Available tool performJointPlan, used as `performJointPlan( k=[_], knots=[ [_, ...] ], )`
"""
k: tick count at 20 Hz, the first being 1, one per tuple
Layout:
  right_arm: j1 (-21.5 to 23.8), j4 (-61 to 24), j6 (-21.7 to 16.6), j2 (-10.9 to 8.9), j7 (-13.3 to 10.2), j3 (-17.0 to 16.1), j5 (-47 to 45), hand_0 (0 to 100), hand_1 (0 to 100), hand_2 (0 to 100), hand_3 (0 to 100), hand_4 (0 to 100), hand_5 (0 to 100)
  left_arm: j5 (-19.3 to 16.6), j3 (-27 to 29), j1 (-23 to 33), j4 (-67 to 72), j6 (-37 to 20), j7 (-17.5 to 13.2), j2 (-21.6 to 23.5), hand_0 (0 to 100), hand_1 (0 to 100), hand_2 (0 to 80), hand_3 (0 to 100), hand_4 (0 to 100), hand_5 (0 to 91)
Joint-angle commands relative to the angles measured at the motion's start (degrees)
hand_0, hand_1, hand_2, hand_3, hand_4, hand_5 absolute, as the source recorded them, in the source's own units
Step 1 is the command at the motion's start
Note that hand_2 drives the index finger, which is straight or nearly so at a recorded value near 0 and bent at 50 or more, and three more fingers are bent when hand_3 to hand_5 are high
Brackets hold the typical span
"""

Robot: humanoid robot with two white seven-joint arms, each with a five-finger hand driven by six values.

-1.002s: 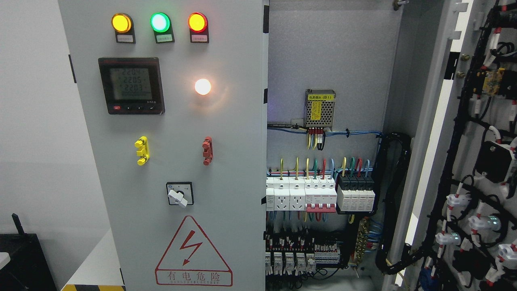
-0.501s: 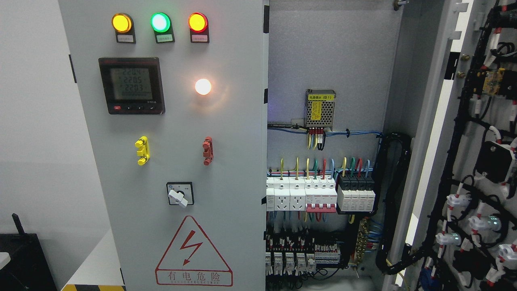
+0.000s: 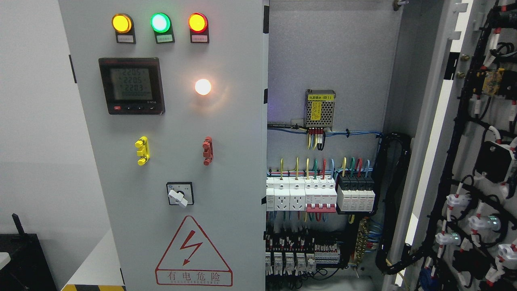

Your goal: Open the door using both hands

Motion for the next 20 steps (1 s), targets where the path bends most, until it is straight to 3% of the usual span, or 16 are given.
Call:
performJointPlan(
  k=[1, 3, 6, 12, 17, 20],
  knots=[
    [0.66, -13.27, -4.04, -2.85, 0.05, 2.64, -0.1, 12, 39, 0, 0, 0, 0, 0.03, 0.35, -0.04, 0.11, 0.05, -0.04, -0.1, 12, 39, 0.0, 0, 0, 0.0],
    [-0.31, -15.02, -5.62, -3.29, 0.05, 2.46, -0.1, 12, 39, 0, 0, 0, 0, -0.24, -0.18, -1.09, -0.33, -0.22, 0.04, 0.07, 12, 39, 0.0, 0, 0, 0.0],
    [-0.93, -16.61, -6.6, -3.38, 0.05, 1.94, -0.1, 12, 39, 0, 0, 0, 0, 0.03, -0.09, -8.21, 0.11, -0.13, -0.04, -0.19, 12, 39, 0.0, 0, 0, 0.0],
    [-0.93, -21.7, -10.46, -3.29, 0.05, 1.58, -0.27, 12, 39, 0, 0, 0, 0, 0.11, -0.09, -8.48, 1.94, 0.13, -0.92, -0.28, 12, 39, 0.0, 0, 0, 0.0],
    [-1.01, -24.87, -11.34, -2.59, 0.05, 0.62, -0.62, 12, 39, 0, 0, 0, 0, 0.11, -0.09, -8.57, 2.74, 0.05, -0.92, -0.28, 12, 39, 0.0, 0, 0, 0.0],
    [-0.93, -27.15, -15.55, -2.41, 0.05, 0.53, -0.71, 12, 39, 0, 0, 0, 0, 0.11, -0.09, -8.57, 2.74, 0.05, -0.92, -0.28, 12, 39, 0.0, 0, 0, 0.0]
  ],
)
